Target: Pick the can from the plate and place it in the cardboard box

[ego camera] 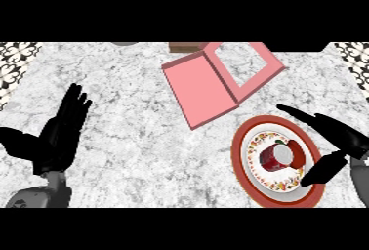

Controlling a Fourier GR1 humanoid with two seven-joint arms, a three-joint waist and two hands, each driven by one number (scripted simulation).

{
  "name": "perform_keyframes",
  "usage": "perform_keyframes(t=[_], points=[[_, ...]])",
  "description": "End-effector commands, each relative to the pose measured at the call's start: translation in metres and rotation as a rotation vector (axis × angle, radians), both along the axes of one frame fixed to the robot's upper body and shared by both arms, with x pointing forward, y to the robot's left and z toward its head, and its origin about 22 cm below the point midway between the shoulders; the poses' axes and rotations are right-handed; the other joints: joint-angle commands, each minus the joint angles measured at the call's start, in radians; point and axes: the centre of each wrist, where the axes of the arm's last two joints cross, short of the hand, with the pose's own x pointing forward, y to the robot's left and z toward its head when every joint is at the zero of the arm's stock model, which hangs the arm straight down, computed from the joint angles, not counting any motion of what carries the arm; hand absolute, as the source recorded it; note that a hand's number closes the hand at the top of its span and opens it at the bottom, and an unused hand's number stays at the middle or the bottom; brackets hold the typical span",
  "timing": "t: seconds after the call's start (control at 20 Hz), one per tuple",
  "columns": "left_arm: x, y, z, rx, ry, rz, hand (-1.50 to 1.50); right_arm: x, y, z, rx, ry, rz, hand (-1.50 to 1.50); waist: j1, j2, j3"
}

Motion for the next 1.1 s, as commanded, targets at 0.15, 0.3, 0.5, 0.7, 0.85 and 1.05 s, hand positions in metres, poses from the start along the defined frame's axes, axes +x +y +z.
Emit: perform_keyframes(t=[0.15,0.3,0.5,0.7,0.85,1.05], points=[[0.015,0.006,-0.007,-0.01,-0.003,0.003,0.0,0.018,-0.017,-0.008,-0.03,-0.012,0.0,-1.5,0.001,0.002,0.0],[-0.005,-0.008,0.012,0.001,-0.011,-0.003,0.0,0.004,0.02,-0.038,-0.029,0.021,0.004,-1.5,0.002,0.0,0.0],[-0.008,-0.004,-0.011,-0.004,-0.002,0.0,0.0,-0.015,0.009,-0.021,-0.023,0.024,0.038,-1.5,-0.003,-0.001,0.0],[-0.004,-0.006,0.0,-0.01,-0.004,0.018,0.0,-0.019,0.006,-0.036,-0.041,0.026,0.023,-1.5,-0.003,0.0,0.0],[0.005,-0.003,-0.001,0.023,-0.001,-0.005,0.0,0.0,0.012,-0.031,-0.025,0.032,0.016,-1.5,-0.002,0.0,0.0],[0.005,0.012,0.008,0.001,0.002,-0.008,0.0,0.0,0.012,-0.04,-0.032,0.061,0.046,-1.5,-0.001,0.0,0.0]])
